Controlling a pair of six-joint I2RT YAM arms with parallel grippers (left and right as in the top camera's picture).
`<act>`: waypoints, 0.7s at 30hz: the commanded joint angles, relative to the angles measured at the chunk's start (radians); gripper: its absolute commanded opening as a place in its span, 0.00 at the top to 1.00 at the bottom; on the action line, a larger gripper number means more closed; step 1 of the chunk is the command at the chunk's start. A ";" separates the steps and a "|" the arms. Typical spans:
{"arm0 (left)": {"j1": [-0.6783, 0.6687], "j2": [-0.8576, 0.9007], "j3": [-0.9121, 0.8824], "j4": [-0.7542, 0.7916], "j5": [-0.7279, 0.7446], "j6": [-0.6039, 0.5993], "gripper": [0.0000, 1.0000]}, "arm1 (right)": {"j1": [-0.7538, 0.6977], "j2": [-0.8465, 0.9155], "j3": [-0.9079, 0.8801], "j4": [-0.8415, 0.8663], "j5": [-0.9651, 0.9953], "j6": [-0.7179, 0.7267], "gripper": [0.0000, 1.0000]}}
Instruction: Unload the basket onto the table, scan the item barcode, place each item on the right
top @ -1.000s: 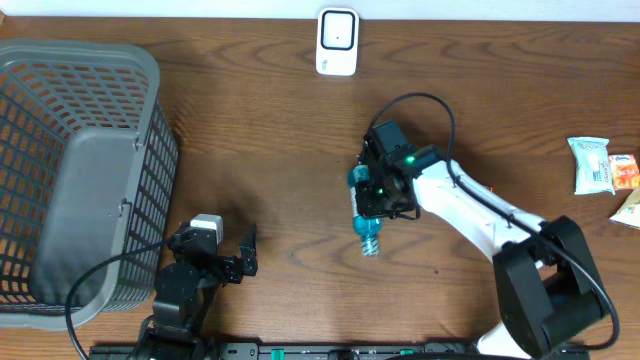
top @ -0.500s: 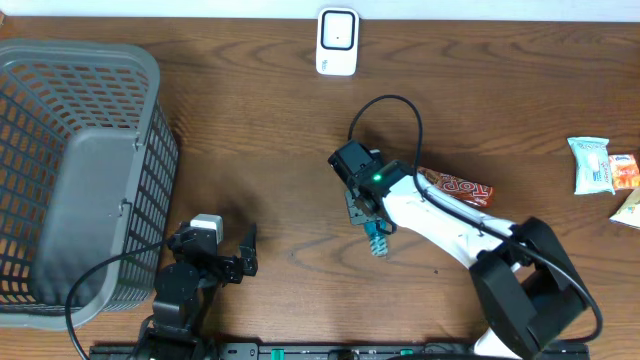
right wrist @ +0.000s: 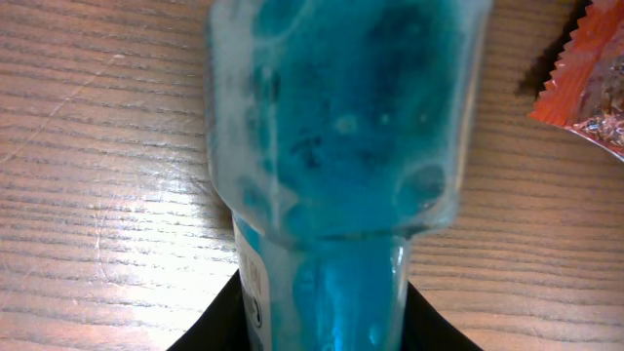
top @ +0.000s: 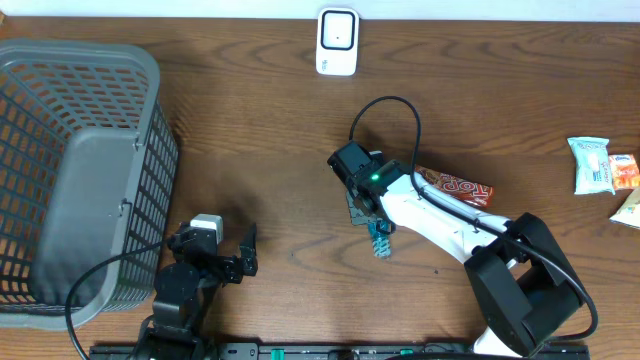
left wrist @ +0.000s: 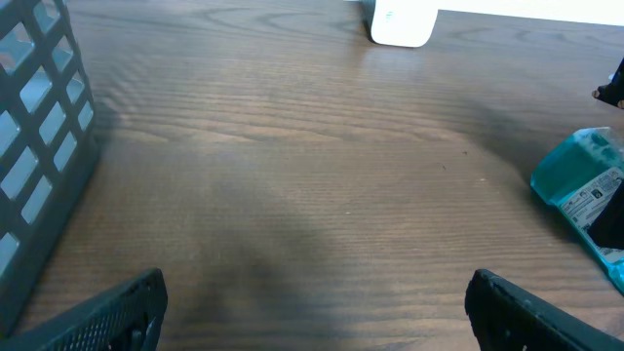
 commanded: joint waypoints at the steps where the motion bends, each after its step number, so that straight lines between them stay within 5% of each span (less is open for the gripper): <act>1: -0.003 -0.001 -0.022 -0.011 0.009 0.013 0.02 | 0.027 0.011 0.001 -0.005 0.036 0.005 0.76; 13: -0.003 -0.001 -0.022 -0.011 0.009 0.013 0.02 | 0.104 0.011 0.001 -0.065 0.119 0.054 0.54; 21: -0.003 -0.001 -0.022 -0.011 0.009 0.013 0.02 | 0.127 0.011 -0.004 -0.118 0.125 0.103 0.66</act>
